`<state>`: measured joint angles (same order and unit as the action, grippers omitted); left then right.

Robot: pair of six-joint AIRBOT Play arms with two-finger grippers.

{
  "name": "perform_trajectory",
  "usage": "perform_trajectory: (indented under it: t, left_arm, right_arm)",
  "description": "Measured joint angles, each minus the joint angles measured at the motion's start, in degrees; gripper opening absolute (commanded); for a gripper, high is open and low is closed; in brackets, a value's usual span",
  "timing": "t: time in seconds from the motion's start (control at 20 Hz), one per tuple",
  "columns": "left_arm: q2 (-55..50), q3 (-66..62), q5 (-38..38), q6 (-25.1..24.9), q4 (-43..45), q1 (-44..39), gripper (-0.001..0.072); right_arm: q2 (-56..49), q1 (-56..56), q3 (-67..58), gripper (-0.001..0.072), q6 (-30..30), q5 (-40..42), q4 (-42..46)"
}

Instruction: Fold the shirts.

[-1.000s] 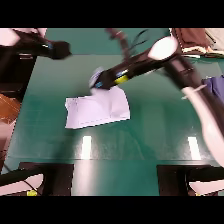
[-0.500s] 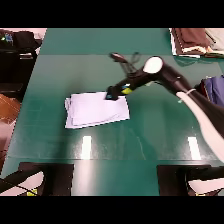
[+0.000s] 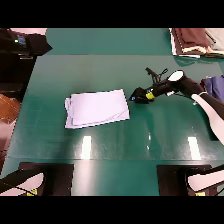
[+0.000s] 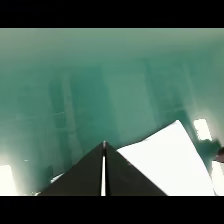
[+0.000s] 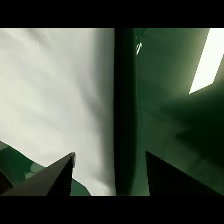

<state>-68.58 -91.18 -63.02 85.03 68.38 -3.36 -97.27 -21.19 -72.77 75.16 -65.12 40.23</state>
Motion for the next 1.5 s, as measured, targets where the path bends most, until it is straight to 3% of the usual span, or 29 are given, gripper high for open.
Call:
perform_trajectory:
  t: [0.1, 0.15, 0.25, 0.3, 0.35, 0.55, 0.75, 1.1, 1.5]
  left_arm:
    - [-0.6, 0.2, 0.4, 0.0, -0.1, -1.0, 0.0024]
    - [-0.8, 0.3, 0.5, 0.0, 0.0, -1.2, 0.0024]
    - [-1.0, 0.4, 0.8, 0.0, -0.3, -1.7, 0.0024]
    - [-1.1, 0.5, 0.8, 0.1, -0.7, -1.8, 0.0023]
    - [-1.2, 0.5, 0.9, 0.2, -1.3, -1.9, 0.0023]
    - [-1.2, 0.5, 1.4, 0.4, -3.0, -2.8, 0.0023]
    - [-1.3, 0.6, 2.6, 0.4, -3.6, -7.1, 0.0023]
    - [-1.3, 0.6, 7.0, 0.4, -3.9, -16.2, 0.0024]
    - [-1.3, 0.6, 8.0, 0.5, -4.5, -18.3, 0.0024]
  right_arm:
    - [-3.4, -2.1, -2.1, 0.0507, -0.3, -0.5, -2.3]
    - [-5.0, -3.4, -3.4, 0.0468, -0.4, -1.0, -3.2]
    - [-8.0, -6.3, -6.8, 0.0162, -0.7, -1.1, -4.3]
    - [-9.2, -7.6, -8.5, 0.0069, -1.0, -1.1, -4.6]
    - [-10.1, -8.8, -10.6, 0.0022, -1.6, -1.2, -5.2]
    - [-11.0, -9.3, -18.5, 0.0017, -2.2, -1.6, -3.0]
    - [-6.6, -2.0, -25.5, 0.0018, 1.4, -3.3, 6.1]
    - [3.8, 23.9, -30.6, 0.0017, 4.8, -6.7, 15.9]
    - [6.8, 49.2, -31.2, 0.0017, 5.3, -3.2, 15.8]
